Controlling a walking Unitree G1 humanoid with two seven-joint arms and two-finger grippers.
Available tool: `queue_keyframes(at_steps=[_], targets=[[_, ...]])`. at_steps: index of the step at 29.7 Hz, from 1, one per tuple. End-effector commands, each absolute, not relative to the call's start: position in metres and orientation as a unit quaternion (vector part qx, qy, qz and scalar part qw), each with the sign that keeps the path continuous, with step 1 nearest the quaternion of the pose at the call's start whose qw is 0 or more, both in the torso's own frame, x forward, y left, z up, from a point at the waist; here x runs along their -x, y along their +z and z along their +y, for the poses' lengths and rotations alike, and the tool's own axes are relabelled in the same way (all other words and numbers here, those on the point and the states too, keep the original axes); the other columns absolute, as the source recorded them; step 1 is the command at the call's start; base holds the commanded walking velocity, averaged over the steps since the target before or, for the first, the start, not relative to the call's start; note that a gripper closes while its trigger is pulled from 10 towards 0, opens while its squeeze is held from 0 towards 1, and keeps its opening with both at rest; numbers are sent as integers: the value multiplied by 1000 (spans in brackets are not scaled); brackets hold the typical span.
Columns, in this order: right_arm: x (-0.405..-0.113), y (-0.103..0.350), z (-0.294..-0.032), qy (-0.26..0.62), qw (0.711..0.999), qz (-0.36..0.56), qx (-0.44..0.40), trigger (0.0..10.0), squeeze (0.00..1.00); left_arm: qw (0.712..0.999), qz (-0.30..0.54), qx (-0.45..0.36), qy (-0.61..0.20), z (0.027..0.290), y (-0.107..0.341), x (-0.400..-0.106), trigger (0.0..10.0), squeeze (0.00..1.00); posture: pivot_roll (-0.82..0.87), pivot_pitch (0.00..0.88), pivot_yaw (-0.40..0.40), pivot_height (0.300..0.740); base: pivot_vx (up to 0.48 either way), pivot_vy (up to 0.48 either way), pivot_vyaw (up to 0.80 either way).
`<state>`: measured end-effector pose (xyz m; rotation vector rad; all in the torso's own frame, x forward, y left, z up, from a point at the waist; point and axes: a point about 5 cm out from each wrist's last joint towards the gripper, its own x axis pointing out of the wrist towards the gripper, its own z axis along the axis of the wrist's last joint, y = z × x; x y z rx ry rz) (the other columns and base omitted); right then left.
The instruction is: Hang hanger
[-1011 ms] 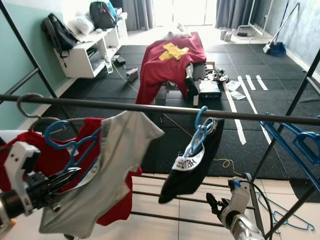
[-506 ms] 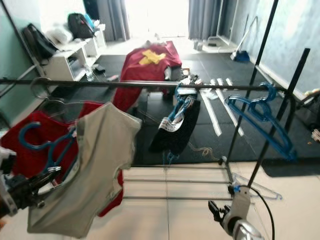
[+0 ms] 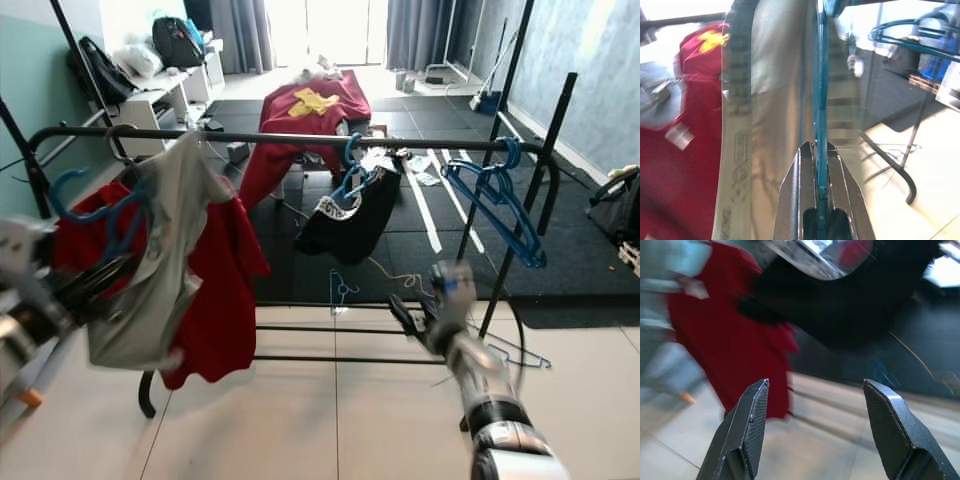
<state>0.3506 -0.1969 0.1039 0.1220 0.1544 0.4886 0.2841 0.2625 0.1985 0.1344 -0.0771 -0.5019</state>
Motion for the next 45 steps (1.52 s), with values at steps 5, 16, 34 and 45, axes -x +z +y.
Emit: queue_keyframes(at_steps=[5,16,34,45], targets=[[-345,119,-178,361,928,60,-65,10000,0,932,-32,-145,-330,249,212,-281,10000,0,-61,0,25,740,0,0,0],[-311,234,-225,512,828,-155,-168,10000,0,847,-10,-246,-472,259,259,-253,10000,0,-60,0,35,740,0,0,0],[-293,236,-204,601,792,-62,-82,7961,0,782,-40,-243,-573,228,279,-249,10000,0,-63,0,32,740,0,0,0],[-292,231,-208,581,808,-48,-79,0,0,799,-39,-229,-555,235,281,-253,10000,0,-62,0,32,740,0,0,0]])
